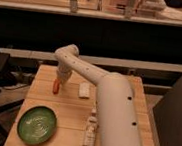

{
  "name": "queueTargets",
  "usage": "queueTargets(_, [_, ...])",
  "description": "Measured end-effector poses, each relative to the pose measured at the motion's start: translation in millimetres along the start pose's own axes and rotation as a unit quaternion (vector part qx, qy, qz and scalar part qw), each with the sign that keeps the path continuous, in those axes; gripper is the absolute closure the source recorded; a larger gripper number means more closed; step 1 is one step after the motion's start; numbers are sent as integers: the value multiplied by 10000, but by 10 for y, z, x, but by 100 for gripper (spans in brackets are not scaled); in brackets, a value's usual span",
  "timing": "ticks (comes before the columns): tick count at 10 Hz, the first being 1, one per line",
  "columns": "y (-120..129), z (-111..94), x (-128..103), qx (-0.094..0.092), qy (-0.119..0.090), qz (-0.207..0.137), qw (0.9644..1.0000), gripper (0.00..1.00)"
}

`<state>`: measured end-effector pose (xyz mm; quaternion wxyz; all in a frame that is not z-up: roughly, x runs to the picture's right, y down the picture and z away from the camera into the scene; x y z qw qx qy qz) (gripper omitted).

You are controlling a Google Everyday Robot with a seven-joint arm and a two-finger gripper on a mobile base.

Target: Place the pepper in the ceramic cup

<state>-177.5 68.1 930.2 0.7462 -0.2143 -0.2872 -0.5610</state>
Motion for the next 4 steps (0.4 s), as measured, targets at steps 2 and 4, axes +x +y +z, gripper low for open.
queueTargets(2, [-11, 0, 1, -18, 3, -41, 10000, 26])
queueTargets(4, [35, 12, 17, -36, 8, -104, 9999, 21])
